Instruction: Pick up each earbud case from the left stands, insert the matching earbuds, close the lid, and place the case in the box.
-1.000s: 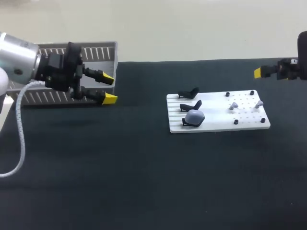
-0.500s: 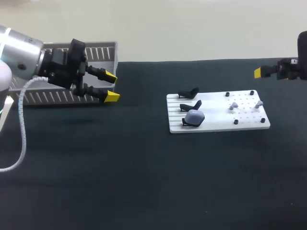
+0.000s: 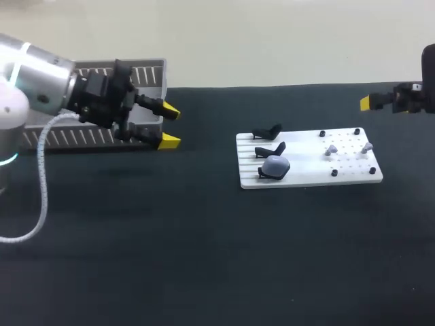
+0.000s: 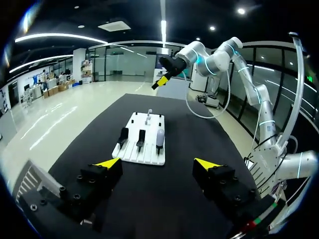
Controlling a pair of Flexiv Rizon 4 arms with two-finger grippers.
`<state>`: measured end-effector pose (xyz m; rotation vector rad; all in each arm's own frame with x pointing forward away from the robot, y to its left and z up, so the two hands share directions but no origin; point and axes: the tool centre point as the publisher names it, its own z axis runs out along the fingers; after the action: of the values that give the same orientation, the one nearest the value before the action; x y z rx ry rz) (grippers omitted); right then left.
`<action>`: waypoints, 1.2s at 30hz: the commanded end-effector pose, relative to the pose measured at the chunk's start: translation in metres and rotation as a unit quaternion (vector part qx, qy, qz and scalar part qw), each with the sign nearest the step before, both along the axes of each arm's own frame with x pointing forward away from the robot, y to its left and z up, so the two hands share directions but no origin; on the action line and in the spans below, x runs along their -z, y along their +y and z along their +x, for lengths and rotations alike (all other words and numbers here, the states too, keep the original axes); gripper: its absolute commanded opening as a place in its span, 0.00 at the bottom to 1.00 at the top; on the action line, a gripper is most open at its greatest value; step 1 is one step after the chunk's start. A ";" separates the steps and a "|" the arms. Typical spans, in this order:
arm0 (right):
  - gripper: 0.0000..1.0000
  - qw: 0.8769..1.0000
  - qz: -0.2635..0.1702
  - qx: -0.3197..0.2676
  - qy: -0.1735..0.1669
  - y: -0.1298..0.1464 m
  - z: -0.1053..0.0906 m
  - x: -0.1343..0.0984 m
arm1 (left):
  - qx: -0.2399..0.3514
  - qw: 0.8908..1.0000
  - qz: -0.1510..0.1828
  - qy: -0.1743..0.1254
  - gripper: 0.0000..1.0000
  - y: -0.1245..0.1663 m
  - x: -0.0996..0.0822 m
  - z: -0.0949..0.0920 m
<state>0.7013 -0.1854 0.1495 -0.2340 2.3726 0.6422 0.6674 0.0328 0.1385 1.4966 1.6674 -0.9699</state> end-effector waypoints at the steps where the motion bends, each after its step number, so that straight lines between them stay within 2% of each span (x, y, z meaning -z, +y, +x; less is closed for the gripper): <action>1: 1.00 1.000 0.000 0.000 0.000 0.000 0.000 0.000 | 0.036 0.999 0.010 0.006 1.00 -0.022 0.007 0.024; 4: 1.00 1.000 0.000 0.000 0.000 0.000 0.000 0.000 | 0.053 0.998 0.025 0.008 1.00 -0.031 0.014 0.027; 9: 1.00 1.000 0.000 0.000 0.000 0.000 0.000 0.000 | 0.068 0.998 0.017 0.012 1.00 -0.041 0.022 0.024; 17: 1.00 1.000 0.000 0.000 0.000 0.000 0.000 0.000 | 0.069 0.998 0.005 -0.008 1.00 -0.046 0.026 0.006; 27: 1.00 1.000 0.000 0.000 0.000 0.000 0.000 0.000 | 0.068 0.998 0.003 -0.017 1.00 -0.054 0.039 -0.016; 36: 1.00 1.000 0.000 0.000 0.000 0.000 0.000 0.000 | 0.072 0.997 -0.011 -0.004 1.00 -0.065 0.052 -0.015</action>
<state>0.7013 -0.1854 0.1495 -0.2339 2.3725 0.6422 0.6498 -0.0295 0.0924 1.6269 1.5619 -1.0494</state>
